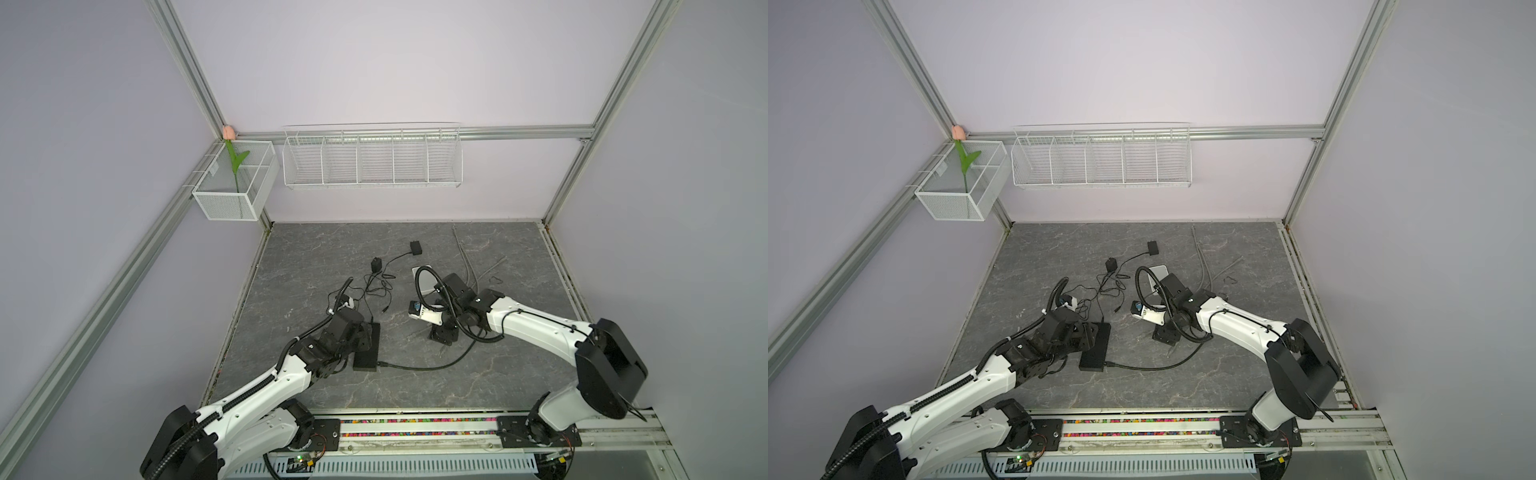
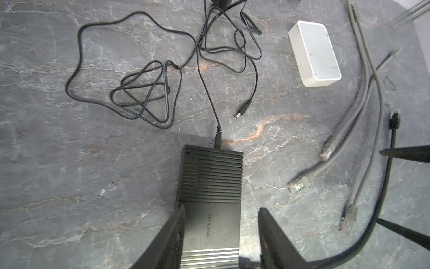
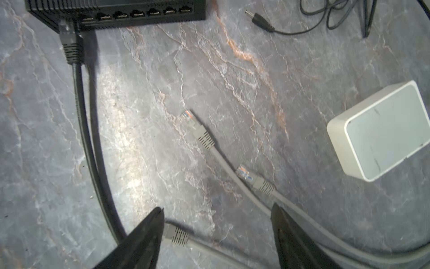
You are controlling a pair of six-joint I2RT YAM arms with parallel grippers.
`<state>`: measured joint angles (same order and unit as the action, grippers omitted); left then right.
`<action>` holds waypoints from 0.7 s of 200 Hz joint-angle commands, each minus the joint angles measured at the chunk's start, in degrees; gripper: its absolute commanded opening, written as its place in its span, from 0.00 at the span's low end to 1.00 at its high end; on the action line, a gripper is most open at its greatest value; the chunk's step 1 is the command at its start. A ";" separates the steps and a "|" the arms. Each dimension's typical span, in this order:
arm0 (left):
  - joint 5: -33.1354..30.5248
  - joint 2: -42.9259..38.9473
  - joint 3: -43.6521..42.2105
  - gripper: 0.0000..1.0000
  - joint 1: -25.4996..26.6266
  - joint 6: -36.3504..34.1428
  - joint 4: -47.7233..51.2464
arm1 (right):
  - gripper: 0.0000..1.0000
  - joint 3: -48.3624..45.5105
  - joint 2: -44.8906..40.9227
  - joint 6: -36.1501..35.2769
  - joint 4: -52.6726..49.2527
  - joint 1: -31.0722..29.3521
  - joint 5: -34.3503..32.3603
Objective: Insert the plug into the switch port
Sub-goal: 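Lower the right gripper and grasp a grey ethernet plug near the switch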
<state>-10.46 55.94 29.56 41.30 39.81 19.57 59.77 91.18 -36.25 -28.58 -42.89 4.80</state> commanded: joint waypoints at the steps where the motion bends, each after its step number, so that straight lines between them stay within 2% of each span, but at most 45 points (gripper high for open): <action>1: 0.20 -1.37 -1.49 0.50 -1.94 1.32 -1.40 | 0.69 3.62 3.80 -5.18 -4.07 -0.83 3.40; 14: 2.28 -1.82 -2.49 0.50 -3.63 1.39 -2.34 | 0.65 6.56 6.84 -5.66 -6.88 -0.84 3.73; 44: 5.81 -2.88 -4.77 0.49 -6.57 1.88 -4.26 | 0.64 10.48 12.30 -6.77 -10.36 -1.39 2.51; 91: 6.49 -3.86 -5.78 0.48 -7.45 1.76 -4.17 | 0.56 12.33 16.26 -7.35 -9.11 -1.59 -0.27; 140: 6.60 -4.81 -5.80 0.48 -7.63 1.99 -3.90 | 0.55 14.57 19.01 -8.02 -8.65 -1.73 -0.75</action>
<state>-4.16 51.96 24.10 34.11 41.17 16.16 72.51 108.47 -42.19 -36.18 -44.36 3.90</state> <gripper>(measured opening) 0.479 0.550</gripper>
